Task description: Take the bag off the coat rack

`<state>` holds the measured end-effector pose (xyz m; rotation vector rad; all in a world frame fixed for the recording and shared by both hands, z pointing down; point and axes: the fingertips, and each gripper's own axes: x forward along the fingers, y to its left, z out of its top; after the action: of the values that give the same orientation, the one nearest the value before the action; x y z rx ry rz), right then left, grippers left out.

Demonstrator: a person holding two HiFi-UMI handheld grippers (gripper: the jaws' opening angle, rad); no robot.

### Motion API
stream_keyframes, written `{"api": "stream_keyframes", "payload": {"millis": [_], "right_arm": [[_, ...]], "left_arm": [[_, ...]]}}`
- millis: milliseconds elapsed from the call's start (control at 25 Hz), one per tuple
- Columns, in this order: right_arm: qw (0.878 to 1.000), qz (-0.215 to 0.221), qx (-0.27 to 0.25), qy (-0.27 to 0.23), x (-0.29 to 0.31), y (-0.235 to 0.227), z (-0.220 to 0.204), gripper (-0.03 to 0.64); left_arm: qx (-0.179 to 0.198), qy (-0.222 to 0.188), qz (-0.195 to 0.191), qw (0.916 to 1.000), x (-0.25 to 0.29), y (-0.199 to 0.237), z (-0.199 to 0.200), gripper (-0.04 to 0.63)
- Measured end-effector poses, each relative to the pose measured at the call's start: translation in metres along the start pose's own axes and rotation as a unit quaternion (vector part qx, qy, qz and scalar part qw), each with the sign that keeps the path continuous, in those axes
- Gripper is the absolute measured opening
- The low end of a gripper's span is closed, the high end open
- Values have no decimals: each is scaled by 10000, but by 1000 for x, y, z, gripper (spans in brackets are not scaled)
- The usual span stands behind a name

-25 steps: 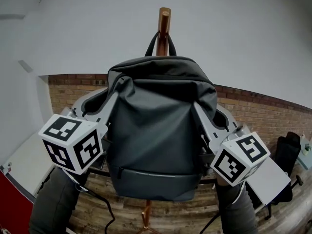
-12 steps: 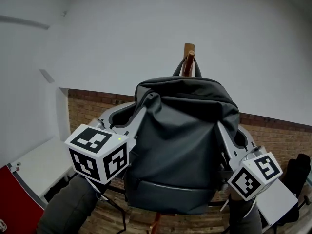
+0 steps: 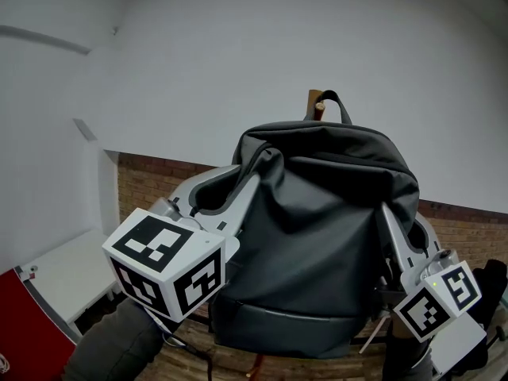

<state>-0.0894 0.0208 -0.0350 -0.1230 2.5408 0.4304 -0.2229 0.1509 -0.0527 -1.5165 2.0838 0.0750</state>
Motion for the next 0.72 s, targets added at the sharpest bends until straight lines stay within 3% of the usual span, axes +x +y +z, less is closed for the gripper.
{"api": "stream_keyframes", "payload": {"millis": [160, 360, 720], "right_arm": [[10000, -20, 1, -47, -24, -11, 7, 30], [9998, -114, -94, -111, -20, -8, 6, 31], [9962, -660, -525, 217, -22, 4, 17, 29]], "left_arm": [[-27, -73, -123, 9999, -1, -28, 5, 66], [-74, -213, -280, 9994, 1, -22, 5, 66], [-524, -292, -872, 9944, 8, -13, -4, 66]]}}
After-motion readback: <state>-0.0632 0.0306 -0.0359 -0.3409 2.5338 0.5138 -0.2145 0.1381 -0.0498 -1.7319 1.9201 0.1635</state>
